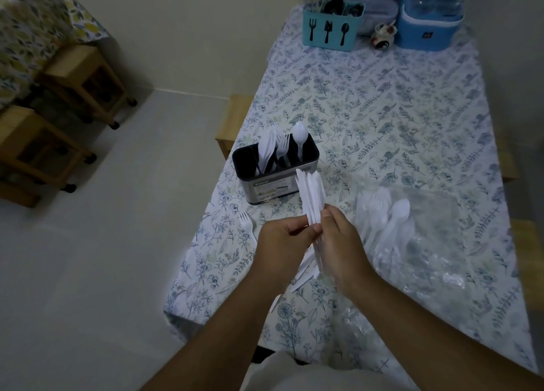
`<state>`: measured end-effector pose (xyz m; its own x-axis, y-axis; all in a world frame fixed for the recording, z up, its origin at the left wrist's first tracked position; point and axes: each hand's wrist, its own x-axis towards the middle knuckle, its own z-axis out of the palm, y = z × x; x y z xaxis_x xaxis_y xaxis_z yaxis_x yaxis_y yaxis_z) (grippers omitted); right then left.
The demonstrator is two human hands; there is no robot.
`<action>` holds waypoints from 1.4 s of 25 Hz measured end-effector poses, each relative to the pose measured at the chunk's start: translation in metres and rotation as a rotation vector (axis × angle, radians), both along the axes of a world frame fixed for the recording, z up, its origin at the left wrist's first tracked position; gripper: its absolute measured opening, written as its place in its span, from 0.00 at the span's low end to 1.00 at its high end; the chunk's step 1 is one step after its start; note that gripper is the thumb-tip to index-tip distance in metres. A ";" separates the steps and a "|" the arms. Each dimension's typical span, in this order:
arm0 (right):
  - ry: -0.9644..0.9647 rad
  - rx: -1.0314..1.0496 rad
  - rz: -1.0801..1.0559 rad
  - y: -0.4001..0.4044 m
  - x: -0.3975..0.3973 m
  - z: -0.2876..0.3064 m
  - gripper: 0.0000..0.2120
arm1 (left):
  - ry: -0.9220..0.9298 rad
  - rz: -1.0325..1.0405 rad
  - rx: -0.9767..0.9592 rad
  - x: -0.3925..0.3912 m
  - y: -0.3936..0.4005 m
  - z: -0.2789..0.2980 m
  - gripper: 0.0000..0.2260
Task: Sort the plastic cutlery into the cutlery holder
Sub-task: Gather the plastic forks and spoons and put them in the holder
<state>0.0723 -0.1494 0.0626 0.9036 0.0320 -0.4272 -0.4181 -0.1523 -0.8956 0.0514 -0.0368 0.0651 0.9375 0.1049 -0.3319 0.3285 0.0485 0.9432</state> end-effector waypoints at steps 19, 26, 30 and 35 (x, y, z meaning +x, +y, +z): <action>-0.443 -0.123 0.194 0.062 0.119 0.056 0.09 | -0.510 0.100 0.471 0.109 0.093 0.043 0.12; -0.533 -0.324 0.312 0.069 0.126 0.029 0.08 | -0.443 0.129 0.566 0.112 0.094 0.007 0.07; -0.484 -0.462 0.441 0.065 0.119 0.015 0.16 | -0.358 0.070 0.767 0.096 0.091 0.003 0.08; -0.519 -0.489 0.339 0.056 0.101 0.015 0.19 | -0.333 0.146 0.841 0.080 0.088 0.014 0.10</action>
